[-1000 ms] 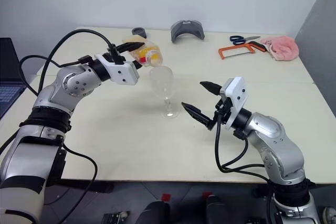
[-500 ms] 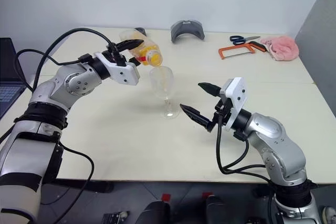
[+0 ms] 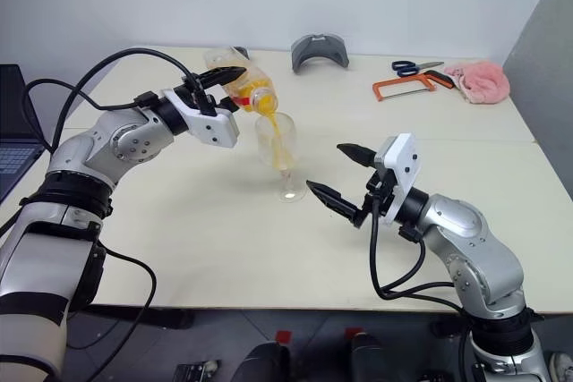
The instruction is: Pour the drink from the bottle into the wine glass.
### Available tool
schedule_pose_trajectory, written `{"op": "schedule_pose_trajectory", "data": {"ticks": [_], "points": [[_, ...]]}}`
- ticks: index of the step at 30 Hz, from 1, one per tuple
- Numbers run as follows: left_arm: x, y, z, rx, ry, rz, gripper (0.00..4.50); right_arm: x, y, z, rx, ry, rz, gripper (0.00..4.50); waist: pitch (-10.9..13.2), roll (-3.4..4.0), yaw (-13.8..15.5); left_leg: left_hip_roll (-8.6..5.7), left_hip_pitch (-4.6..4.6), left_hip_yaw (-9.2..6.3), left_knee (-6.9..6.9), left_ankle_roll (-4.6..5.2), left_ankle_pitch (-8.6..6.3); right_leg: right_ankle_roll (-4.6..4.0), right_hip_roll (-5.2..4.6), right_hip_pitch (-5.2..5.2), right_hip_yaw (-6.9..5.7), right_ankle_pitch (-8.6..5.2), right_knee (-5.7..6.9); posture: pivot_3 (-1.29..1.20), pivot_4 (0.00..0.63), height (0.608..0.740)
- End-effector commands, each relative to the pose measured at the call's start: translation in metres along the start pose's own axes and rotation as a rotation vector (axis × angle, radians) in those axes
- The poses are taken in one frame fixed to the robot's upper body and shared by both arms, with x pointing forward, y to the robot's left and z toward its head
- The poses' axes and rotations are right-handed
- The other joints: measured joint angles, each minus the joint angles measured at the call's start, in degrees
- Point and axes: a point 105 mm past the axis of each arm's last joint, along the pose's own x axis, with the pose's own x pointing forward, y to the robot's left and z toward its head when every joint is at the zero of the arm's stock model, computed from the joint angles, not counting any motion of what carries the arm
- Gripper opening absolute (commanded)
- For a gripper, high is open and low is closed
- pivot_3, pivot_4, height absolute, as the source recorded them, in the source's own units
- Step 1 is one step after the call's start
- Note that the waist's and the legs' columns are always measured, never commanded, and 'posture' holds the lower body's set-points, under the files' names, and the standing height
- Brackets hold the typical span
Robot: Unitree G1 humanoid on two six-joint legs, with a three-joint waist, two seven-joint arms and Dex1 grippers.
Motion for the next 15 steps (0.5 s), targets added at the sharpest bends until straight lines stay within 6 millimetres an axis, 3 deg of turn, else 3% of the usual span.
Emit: {"op": "schedule_pose_trajectory", "data": {"ticks": [1,15], "points": [[0.0005,0.0282,-0.0003,0.055,-0.012,0.072,1.67,-0.0006,0.0049,0.0114,-0.028,-0.039,0.023,4.5,0.0,0.0,0.0,0.0,0.0,0.0,0.0,0.0,0.0,0.0,0.0,0.0,0.0,0.0,0.0,0.0,0.15,0.74],[0.0004,0.0299,-0.0024,0.073,-0.008,0.073,1.67,-0.0002,0.0054,0.0113,-0.024,-0.04,0.025,4.5,0.0,0.0,0.0,0.0,0.0,0.0,0.01,0.0,0.0,0.0,0.0,0.0,0.0,0.0,0.01,0.0,0.15,0.74]]}}
